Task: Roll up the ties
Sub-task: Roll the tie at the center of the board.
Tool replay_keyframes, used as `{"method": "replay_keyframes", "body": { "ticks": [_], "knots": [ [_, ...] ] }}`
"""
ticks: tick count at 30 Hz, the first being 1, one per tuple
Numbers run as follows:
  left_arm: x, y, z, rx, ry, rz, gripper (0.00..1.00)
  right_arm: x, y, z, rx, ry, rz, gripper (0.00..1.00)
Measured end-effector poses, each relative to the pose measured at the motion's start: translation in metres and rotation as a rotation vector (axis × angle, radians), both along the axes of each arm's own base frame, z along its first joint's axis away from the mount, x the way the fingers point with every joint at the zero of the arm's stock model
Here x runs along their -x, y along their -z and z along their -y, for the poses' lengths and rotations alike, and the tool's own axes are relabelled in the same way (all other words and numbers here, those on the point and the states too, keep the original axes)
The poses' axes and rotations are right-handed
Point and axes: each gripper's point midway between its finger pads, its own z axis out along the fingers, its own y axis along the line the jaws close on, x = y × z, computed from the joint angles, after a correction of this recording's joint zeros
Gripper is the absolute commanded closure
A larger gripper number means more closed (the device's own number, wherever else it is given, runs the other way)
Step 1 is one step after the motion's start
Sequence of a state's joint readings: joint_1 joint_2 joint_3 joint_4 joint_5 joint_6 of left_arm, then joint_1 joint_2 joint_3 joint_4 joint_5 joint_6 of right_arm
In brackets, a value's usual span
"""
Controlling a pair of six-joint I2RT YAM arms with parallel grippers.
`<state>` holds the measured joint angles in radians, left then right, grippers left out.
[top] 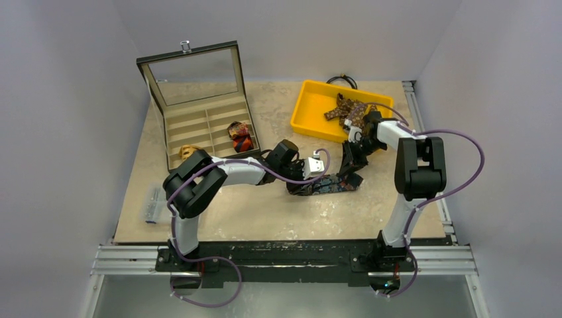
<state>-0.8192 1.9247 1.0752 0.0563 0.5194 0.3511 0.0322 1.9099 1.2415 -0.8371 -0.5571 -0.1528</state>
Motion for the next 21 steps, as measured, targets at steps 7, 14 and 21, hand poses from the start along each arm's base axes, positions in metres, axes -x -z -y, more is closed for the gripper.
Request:
{"method": "replay_keyframes", "body": {
  "ticks": [7,14,21],
  "knots": [
    [0.0,0.001,0.0,-0.002,-0.003,0.001,0.7,-0.005,-0.012,0.001,0.0,-0.018,0.019,1.0],
    [-0.001,0.001,-0.001,-0.006,-0.008,0.003,0.7,0.009,-0.026,0.013,0.067,-0.046,0.059,1.0],
    [-0.002,0.001,-0.001,-0.008,-0.009,0.004,0.71,0.014,0.01,0.023,0.132,-0.039,-0.004,1.0]
  ]
}}
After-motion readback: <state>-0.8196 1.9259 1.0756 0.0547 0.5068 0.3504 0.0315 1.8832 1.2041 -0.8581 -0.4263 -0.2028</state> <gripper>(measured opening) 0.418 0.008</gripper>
